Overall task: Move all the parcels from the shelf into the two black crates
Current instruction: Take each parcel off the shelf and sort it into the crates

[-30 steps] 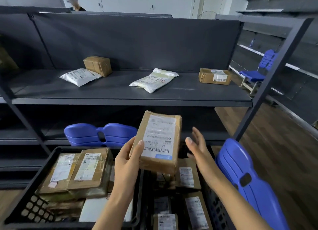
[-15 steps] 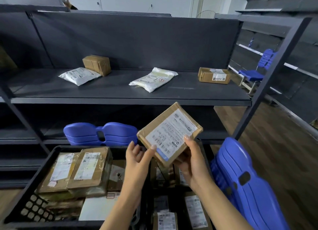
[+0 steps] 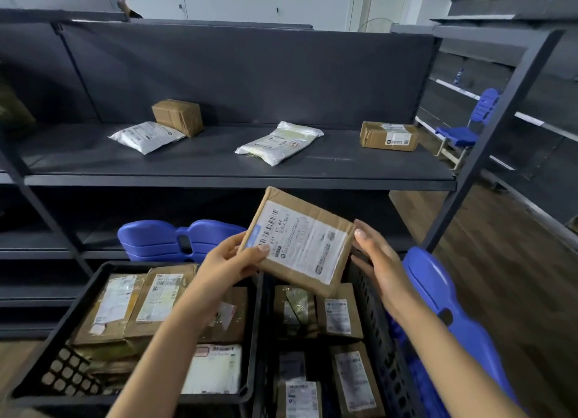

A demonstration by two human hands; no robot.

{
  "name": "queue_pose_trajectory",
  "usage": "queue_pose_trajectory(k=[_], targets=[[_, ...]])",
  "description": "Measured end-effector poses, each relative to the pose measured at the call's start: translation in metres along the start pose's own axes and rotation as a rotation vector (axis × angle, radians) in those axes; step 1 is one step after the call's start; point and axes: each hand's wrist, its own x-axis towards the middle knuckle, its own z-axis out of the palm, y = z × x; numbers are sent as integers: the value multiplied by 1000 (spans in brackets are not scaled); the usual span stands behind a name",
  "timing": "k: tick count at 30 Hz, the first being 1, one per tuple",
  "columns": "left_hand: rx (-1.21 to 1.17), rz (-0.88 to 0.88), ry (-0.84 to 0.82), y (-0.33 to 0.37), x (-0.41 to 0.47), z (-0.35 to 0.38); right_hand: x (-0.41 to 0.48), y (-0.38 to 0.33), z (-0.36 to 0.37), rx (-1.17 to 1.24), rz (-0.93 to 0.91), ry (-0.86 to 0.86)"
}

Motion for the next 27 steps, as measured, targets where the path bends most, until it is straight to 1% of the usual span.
queue_pose_trajectory(k=[1,3,6,8,9,11,13,15,17,18,21,24,27], targets=[[48,-3,-39,5,3,-6,2,-4,-4,-73,-4,-54],[130,7,-87,14,7,-10,3,-8,-8,-134,20,-155],[246,28,-154,28,11,-3,-1,-4,-10,-97,65,-282],[279,48,-157,32,15,4,-4,1,-8,-38,76,-304],[262,60,-122,33,18,7,-6,4,-7,-9,73,-292],[167,69,0,31,21,18,-8,10,-3,53,47,-248],[123,62,110,22,21,32,-10,16,3,133,35,-173],[83,42,122,4,13,47,-12,23,10,201,44,-98],[-21,42,59,-17,6,61,-14,30,16,202,50,-53],[-45,50,49,-26,4,66,-15,33,18,185,54,-44],[-62,69,113,-43,7,72,-16,41,18,60,63,8],[-65,32,132,-54,10,76,-15,46,9,-154,10,83],[-44,-25,129,-67,11,82,-18,51,-2,-267,2,75]])
